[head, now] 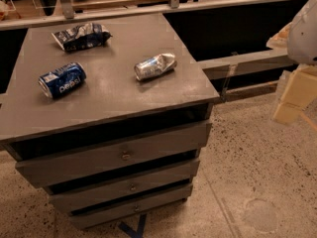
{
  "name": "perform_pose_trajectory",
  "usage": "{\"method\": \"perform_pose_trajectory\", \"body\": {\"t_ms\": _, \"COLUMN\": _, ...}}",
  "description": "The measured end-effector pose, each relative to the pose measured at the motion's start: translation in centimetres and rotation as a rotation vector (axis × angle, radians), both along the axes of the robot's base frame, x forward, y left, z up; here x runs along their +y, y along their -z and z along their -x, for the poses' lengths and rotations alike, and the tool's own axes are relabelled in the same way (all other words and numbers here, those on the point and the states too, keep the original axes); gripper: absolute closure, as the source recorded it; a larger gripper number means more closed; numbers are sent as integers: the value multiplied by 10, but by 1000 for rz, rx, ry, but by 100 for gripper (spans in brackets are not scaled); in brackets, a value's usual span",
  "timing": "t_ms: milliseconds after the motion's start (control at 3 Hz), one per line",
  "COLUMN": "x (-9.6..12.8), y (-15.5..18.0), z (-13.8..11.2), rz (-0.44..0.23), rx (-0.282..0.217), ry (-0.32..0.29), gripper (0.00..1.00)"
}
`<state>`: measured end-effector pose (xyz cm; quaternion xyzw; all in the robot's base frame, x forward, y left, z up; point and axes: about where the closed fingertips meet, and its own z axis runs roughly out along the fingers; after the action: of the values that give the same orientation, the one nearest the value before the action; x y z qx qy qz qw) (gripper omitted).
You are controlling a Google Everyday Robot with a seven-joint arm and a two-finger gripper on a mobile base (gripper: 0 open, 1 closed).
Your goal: Move redbull can near blue chip bag
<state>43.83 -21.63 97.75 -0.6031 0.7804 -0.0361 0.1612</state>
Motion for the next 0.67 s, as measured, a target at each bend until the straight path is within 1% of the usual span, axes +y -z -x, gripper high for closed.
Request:
{"method": "perform_pose_trajectory", "body": {"t_ms": 333, "x": 0, "y": 0, "z": 0, "rz": 0, "rx": 0, "ry": 0, "gripper": 0}}
{"method": "perform_pose_trajectory", "body": {"t_ms": 667, "x": 8, "y": -10, "z": -10, "rz": -8, "rx": -24, "ry": -44, "gripper": 0}}
